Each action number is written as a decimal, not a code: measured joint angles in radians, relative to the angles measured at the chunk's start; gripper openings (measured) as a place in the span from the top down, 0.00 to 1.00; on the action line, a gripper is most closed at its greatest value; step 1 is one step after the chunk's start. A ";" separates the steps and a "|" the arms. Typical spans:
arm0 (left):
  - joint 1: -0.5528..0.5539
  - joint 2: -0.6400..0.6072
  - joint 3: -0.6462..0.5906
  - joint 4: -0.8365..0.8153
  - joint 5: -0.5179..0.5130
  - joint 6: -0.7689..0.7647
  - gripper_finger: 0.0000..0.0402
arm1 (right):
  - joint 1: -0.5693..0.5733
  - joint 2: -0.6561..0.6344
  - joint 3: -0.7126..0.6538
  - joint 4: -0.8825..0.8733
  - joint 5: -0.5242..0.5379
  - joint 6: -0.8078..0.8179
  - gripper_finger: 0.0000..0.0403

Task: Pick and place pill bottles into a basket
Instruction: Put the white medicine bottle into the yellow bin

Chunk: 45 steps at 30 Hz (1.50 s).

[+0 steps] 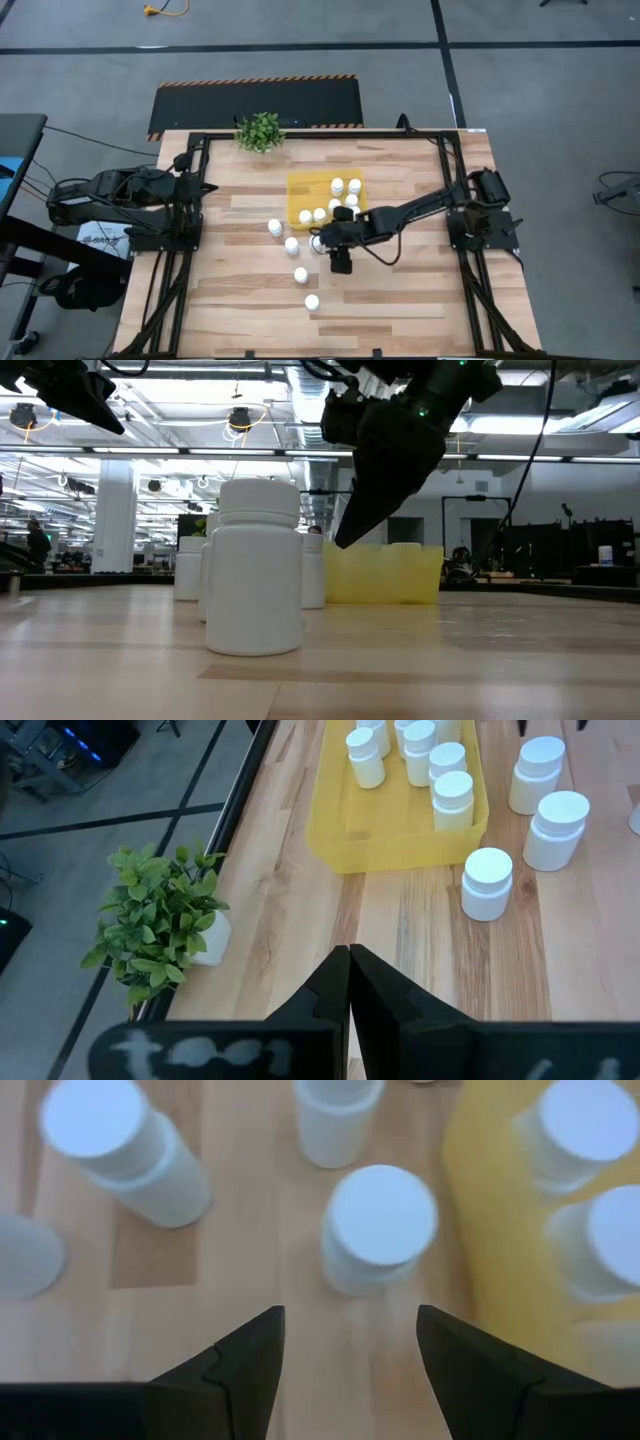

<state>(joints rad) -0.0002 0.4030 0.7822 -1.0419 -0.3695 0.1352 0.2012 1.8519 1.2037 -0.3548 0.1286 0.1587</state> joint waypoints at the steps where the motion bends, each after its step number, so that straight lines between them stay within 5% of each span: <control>1: 0.000 0.000 0.000 0.000 0.000 0.000 1.00 | -0.007 0.000 0.000 0.000 0.000 -0.005 0.46; 45: 0.000 0.000 0.000 0.000 0.000 0.000 1.00 | -0.040 0.101 0.045 0.164 -0.026 -0.118 0.46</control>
<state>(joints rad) -0.0002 0.4030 0.7822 -1.0420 -0.3695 0.1352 0.1612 1.9533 1.2484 -0.1910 0.1028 0.0406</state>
